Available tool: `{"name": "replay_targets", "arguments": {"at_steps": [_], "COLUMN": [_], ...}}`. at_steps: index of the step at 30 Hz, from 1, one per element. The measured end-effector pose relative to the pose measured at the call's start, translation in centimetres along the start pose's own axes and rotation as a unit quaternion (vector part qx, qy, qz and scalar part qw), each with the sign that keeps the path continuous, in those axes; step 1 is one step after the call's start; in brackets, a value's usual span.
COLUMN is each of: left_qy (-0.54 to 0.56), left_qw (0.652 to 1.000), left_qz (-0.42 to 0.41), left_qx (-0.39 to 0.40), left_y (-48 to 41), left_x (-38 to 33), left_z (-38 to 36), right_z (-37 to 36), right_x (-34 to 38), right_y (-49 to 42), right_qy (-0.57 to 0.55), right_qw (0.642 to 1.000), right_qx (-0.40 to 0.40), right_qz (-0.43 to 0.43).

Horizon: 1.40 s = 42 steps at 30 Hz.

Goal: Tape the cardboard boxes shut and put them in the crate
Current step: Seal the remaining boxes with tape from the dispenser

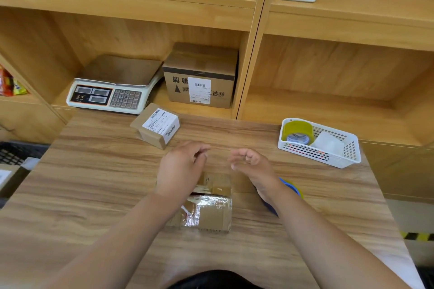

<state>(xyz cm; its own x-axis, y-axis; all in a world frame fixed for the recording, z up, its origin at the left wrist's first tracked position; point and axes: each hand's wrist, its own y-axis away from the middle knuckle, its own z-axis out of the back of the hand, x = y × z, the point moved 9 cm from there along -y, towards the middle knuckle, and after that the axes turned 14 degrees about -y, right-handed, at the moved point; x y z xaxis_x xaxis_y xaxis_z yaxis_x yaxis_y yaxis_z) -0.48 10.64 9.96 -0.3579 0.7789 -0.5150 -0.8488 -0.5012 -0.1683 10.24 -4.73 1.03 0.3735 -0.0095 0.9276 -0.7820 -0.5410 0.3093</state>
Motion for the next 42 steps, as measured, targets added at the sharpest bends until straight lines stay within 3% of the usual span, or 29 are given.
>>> {"name": "replay_targets", "arguments": {"at_steps": [11,20,32,42], "left_qy": [0.105,0.093,0.053,-0.065], "left_qw": [0.983,0.972,0.975,0.969], "left_qz": [0.134,0.187,0.173,0.144], "left_qx": [0.076,0.108,0.131,0.189], "left_y": [0.4,0.5,0.7,0.9], "left_x": [3.9,6.5,7.8,7.7], "left_z": [-3.2,-6.3,-9.2,-10.9], "right_z": [1.9,2.4,2.9,2.6], "right_x": [-1.2,-3.9,-6.4,-6.5], "right_y": [0.2,-0.2,-0.4,-0.2], "right_qy": [-0.006,0.033,0.151,0.272], "right_qw": [0.993,0.981,0.965,0.944], "right_qx": [-0.121,-0.182,-0.192,-0.180], "right_qz": [0.002,-0.056,-0.096,-0.060]}}
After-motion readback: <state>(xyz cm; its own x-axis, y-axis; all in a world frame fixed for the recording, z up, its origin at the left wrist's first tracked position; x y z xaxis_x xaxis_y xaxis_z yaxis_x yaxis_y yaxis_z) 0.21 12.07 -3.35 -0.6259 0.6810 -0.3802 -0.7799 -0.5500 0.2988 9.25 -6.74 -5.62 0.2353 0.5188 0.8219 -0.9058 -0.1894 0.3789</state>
